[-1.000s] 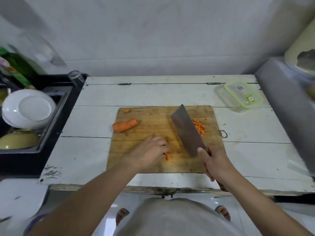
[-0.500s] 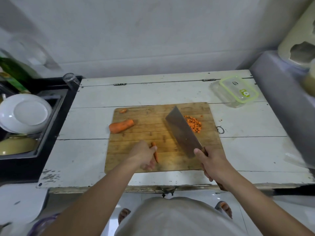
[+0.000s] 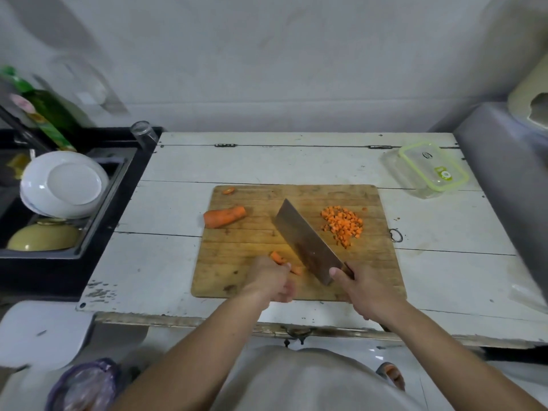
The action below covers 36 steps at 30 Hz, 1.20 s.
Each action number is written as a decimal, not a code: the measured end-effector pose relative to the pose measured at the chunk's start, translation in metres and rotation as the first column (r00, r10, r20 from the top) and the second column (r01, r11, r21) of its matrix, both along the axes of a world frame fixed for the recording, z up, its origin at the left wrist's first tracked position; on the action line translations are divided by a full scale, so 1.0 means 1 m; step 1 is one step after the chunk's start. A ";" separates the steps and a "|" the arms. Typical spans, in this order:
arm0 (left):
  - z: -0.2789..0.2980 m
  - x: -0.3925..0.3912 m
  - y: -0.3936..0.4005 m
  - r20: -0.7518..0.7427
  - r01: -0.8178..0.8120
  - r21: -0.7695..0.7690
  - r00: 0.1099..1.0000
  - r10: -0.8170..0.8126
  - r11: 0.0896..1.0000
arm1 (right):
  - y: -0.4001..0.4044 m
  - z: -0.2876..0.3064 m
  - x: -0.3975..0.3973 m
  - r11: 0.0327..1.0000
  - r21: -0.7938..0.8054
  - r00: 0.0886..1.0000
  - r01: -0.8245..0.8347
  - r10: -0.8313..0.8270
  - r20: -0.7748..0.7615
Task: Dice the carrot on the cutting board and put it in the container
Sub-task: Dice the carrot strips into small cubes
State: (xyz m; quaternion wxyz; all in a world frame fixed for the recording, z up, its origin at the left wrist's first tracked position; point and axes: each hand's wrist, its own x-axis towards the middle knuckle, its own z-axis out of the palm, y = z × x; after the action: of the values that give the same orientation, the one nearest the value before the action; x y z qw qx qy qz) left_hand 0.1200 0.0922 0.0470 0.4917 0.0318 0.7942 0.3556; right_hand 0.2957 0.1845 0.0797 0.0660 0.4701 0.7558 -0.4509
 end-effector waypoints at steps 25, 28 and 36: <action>-0.035 -0.012 -0.037 -0.677 0.244 0.059 0.723 -0.141 0.968 | -0.006 0.002 0.000 0.996 -0.019 0.995 0.082 -0.083 -0.061; -0.036 -0.011 -0.034 -0.734 0.275 0.029 0.659 -0.166 0.961 | -0.002 -0.003 -0.011 0.995 -0.060 0.996 0.074 -0.077 -0.051; -0.035 -0.027 -0.029 -0.735 0.373 0.008 0.631 -0.247 0.928 | -0.010 -0.009 -0.012 0.967 -0.167 0.974 0.194 -0.211 -0.086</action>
State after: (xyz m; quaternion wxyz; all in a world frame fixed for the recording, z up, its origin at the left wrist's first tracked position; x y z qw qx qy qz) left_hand 0.0926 0.0630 0.0117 0.1886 0.3445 0.8740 0.2861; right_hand 0.2836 0.1740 0.0706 0.0175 0.5144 0.6681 -0.5374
